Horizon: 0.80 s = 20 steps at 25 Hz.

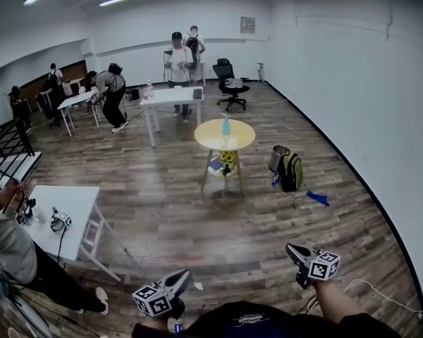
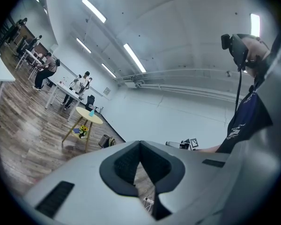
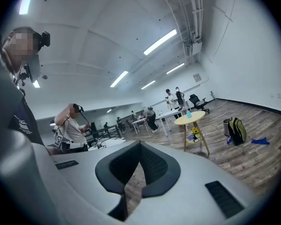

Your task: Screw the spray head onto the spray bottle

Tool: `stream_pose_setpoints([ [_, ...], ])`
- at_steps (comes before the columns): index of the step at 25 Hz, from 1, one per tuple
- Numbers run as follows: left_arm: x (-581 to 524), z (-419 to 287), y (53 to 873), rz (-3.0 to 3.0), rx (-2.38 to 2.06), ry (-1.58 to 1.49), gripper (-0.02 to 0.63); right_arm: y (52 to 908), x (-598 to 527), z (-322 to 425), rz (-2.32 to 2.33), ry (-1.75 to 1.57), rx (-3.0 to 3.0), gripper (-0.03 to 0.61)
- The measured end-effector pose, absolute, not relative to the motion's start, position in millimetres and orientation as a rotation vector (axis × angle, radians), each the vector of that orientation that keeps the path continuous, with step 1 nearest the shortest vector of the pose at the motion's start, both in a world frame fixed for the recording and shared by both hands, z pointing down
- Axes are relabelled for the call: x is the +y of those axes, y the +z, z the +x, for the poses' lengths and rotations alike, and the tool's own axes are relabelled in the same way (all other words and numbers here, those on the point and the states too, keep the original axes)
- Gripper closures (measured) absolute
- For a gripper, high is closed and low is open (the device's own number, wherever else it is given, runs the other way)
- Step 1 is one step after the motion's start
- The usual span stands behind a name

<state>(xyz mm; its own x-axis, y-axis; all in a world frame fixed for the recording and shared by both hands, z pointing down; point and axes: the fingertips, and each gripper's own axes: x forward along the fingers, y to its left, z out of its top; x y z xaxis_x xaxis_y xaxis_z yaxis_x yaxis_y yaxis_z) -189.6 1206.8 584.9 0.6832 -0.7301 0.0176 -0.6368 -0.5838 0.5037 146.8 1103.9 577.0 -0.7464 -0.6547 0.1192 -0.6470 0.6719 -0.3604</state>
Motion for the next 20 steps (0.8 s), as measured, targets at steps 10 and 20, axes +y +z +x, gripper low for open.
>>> stream_pose_setpoints([
  [10,1099,-90,559,2.427,-1.133,-0.262,0.601,558,973,230,-0.985,-0.586,2.868,0.558],
  [20,996,25,551,2.409,-1.133,-0.305,0.601,563,871,339,-0.962,-0.585,2.885,0.558],
])
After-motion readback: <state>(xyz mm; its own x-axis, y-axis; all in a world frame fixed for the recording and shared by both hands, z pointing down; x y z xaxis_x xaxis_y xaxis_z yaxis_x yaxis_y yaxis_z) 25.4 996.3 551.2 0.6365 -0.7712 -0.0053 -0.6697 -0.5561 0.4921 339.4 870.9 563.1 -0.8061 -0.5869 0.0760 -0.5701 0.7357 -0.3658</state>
